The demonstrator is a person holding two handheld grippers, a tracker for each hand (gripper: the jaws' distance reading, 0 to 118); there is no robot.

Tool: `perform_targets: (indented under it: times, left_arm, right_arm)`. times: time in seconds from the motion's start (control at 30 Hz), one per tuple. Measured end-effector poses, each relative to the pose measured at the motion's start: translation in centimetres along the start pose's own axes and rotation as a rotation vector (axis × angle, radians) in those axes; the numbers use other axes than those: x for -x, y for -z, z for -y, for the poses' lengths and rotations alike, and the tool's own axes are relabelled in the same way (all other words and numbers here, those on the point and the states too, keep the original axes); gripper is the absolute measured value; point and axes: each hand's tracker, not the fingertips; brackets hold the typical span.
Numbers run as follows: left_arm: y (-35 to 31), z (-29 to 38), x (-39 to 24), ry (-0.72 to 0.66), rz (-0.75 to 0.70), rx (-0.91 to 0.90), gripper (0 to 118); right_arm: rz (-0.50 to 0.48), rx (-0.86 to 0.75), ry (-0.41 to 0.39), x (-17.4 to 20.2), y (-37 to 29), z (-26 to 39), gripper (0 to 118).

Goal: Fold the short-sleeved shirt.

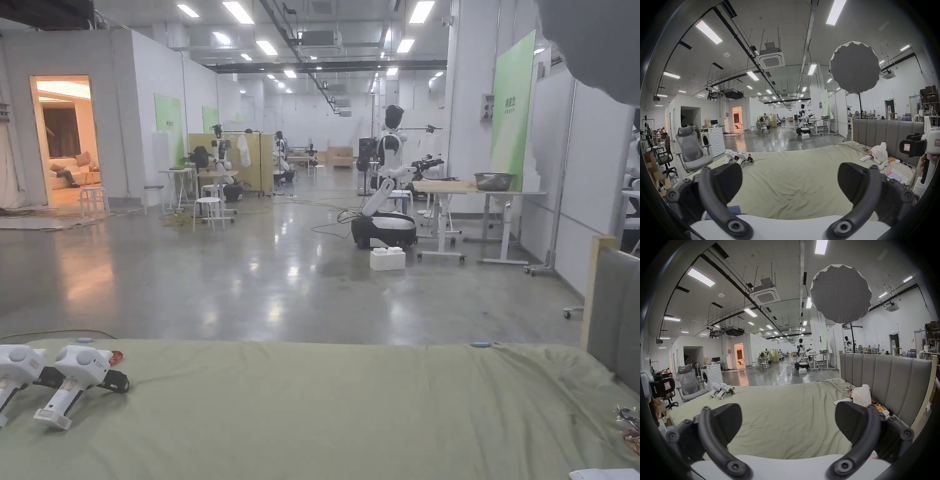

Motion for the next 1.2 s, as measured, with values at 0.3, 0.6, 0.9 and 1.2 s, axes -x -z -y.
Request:
perform_targets:
  times: [0.3,0.6,0.9,1.2]
  left_arm:
    - [-0.1,0.0,-0.3,0.012,0.007,-0.007,118]
    - [0.1,0.2,-0.3,0.007,0.007,0.008,118]
    - [0.2,0.2,-0.1,-0.015,0.01,0.014,118]
    - [0.2,0.2,0.0,-0.037,0.026,0.016,118]
  right_arm:
    - [-0.007,-0.003,0.015,-0.3,-0.1,0.2,118]
    - [-0.004,0.022,-0.005,-0.2,0.2,0.4,118]
    - [-0.069,0.044,0.072,0.1,0.6,-0.4,118]
    - [0.007,0.069,0.141,0.6,0.3,-2.2,118]
